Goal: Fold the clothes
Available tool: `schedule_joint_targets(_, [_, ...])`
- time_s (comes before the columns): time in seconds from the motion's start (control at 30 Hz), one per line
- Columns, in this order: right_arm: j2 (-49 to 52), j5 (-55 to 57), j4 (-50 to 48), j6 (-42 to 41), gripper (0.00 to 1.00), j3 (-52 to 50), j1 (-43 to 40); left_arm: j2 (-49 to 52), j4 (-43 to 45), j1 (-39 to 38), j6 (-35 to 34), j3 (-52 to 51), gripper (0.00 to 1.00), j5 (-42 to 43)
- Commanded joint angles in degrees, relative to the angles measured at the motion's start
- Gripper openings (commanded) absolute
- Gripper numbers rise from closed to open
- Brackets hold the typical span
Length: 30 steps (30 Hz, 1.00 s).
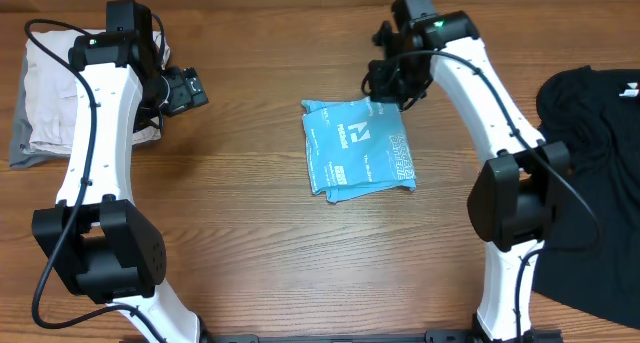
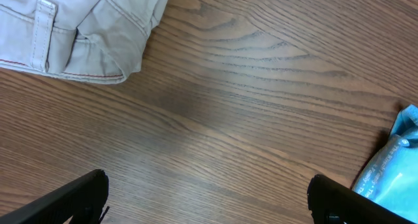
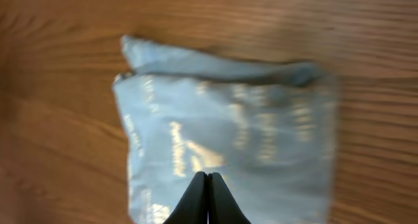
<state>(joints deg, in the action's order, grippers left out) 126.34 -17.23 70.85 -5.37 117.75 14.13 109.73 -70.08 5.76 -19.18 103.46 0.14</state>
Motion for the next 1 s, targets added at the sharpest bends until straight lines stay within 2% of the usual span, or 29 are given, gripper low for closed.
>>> schedule_joint_targets(0.0, [3.02,1.33,-0.37,-0.46,0.04,1.44,-2.21,-0.35,0.04,0.22,-0.15,-0.26,1.0,-0.76])
schedule_joint_targets(0.3, [10.08,0.92,-6.38,0.09,0.04,-0.07,-4.72,-0.35,0.04,0.22,-0.15,-0.26,1.0,-0.76])
schedule_joint_targets(0.5, [9.88,2.82,-9.38,0.85,0.04,1.51,-5.31,-0.35,0.04,0.22,-0.15,-0.26,1.0,-0.76])
schedule_joint_targets(0.67, [7.54,1.25,-3.78,0.87,0.04,10.23,-6.29,-0.35,0.04,0.22,-0.15,-0.26,1.0,-0.76])
schedule_joint_targets(0.8, [6.08,-2.75,5.64,1.09,0.04,17.9,-6.38,-0.35,0.04,0.22,-0.15,-0.26,1.0,-0.76])
schedule_joint_targets(0.97, [6.32,-8.41,12.5,5.7,0.04,17.73,-6.32,-0.35,0.04,0.22,-0.15,-0.26,1.0,-0.76])
